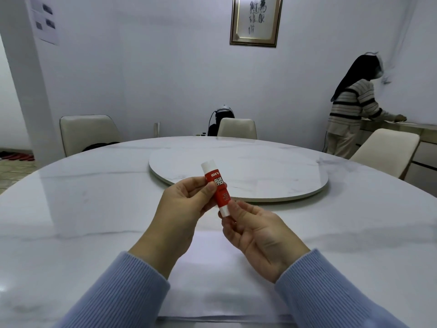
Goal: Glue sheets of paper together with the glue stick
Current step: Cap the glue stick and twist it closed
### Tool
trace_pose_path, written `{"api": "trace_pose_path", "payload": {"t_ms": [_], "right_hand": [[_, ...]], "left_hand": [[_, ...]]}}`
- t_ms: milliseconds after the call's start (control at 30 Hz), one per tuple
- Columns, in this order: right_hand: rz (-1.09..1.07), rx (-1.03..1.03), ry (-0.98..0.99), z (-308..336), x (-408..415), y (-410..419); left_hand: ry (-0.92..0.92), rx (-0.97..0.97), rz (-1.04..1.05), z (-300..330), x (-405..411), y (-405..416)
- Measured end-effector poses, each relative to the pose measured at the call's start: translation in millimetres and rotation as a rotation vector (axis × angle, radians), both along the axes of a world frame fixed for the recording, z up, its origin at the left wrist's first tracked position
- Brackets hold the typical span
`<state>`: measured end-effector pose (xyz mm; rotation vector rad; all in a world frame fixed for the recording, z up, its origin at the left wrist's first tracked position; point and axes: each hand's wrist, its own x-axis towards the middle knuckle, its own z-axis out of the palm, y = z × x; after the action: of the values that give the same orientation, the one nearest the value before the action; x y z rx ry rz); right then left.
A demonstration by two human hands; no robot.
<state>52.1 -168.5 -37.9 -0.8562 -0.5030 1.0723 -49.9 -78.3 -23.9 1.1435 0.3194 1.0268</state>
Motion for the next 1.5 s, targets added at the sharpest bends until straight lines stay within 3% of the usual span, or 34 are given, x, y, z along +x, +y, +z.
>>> {"api": "trace_pose_path", "payload": {"t_ms": [133, 233, 300, 400, 600, 767, 933, 1000, 1100, 1167, 1400, 1500], "right_hand": [[-0.235, 0.013, -0.396, 0, 4, 3], [-0.307, 0.005, -0.540, 3, 20, 3], [-0.405, -0.166, -0.903, -4, 33, 7], [-0.301, -0.382, -1.456, -26, 47, 19], [-0.152, -0.458, -1.743, -45, 56, 46], [-0.373, -0.395, -1.707, -45, 61, 50], [-0.421, -0.427, -1.636, -41, 64, 45], [-0.513, -0.336, -1.396, -27, 62, 41], [-0.557, 0.003, -0.795, 3, 53, 25], [-0.492, 0.149, -0.636, 15, 46, 13], [-0.254, 0.114, -0.819, 24, 33, 3], [-0.295, 0.054, -0.840, 22, 33, 6]], "left_hand": [[0.051, 0.015, 0.075, -2, 2, 3], [0.035, -0.030, 0.122, -1, 0, 10], [0.012, -0.096, 0.118, -1, -1, 14], [0.056, -0.157, 0.064, -5, 1, 14], [0.174, -0.155, -0.066, -12, 4, 13], [0.216, -0.157, -0.119, -14, 3, 15], [0.251, -0.178, -0.145, -17, 4, 14], [0.259, -0.170, -0.164, -18, 4, 14], [0.277, -0.149, -0.203, -19, 5, 12], [0.298, -0.130, -0.239, -19, 7, 10], [0.340, -0.037, -0.328, -22, 7, 3], [0.351, -0.004, -0.295, -23, 8, 2]]}}
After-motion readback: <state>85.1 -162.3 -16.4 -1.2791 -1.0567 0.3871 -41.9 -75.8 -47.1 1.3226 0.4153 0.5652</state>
